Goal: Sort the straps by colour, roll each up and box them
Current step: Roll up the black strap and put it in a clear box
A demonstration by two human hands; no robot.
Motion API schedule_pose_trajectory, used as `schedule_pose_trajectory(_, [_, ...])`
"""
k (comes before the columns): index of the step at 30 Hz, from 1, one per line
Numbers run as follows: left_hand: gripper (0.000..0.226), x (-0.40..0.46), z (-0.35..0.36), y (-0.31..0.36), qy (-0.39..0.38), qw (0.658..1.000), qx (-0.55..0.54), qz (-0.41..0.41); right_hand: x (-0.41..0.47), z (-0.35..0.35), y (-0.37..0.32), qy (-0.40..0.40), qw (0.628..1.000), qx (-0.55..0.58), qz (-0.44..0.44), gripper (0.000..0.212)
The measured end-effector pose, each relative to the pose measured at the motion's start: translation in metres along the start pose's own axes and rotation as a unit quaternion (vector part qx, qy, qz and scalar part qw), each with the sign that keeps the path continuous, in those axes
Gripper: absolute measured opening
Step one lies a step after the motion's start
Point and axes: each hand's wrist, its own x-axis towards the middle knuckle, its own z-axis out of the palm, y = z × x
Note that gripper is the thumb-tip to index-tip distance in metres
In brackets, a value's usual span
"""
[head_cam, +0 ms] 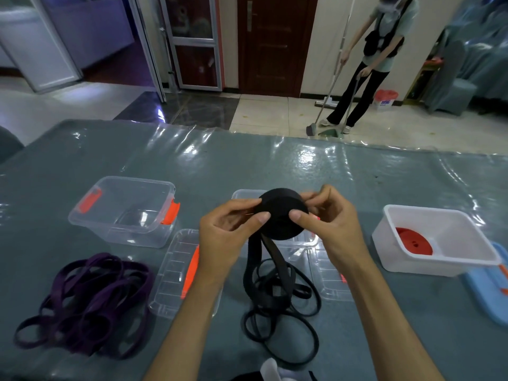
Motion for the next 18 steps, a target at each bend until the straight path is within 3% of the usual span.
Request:
schedule_pose_trajectory(3, [0.027,0.001,0.002,-0.003,0.016,1.000,-0.009,0.003,-0.001,-0.006,0.001,-0.027,0.999,-0.008,0.030,0.032])
schedule_pose_trajectory(6, [0.024,0.004,-0.003,-0.007,-0.036,0.999,-0.019,-0.007,-0.001,-0.005,0.003,0.007,1.000,0.005,0.011,0.042])
schedule_pose_trajectory(8, [0.031,0.007,-0.009,-0.010,-0.072,0.997,0.003,-0.016,-0.001,-0.006,0.006,0.016,0.999,0.025,0.011,0.035])
schedule_pose_trajectory(13, [0.033,0.012,-0.016,-0.017,0.005,0.999,-0.018,-0.025,0.002,-0.005,0.011,-0.048,0.996,-0.056,0.052,0.037])
schedule_pose_trajectory(18, [0.034,0.011,-0.023,-0.020,-0.039,0.996,-0.035,-0.069,0.001,-0.002,0.013,-0.032,0.999,-0.002,0.038,0.045])
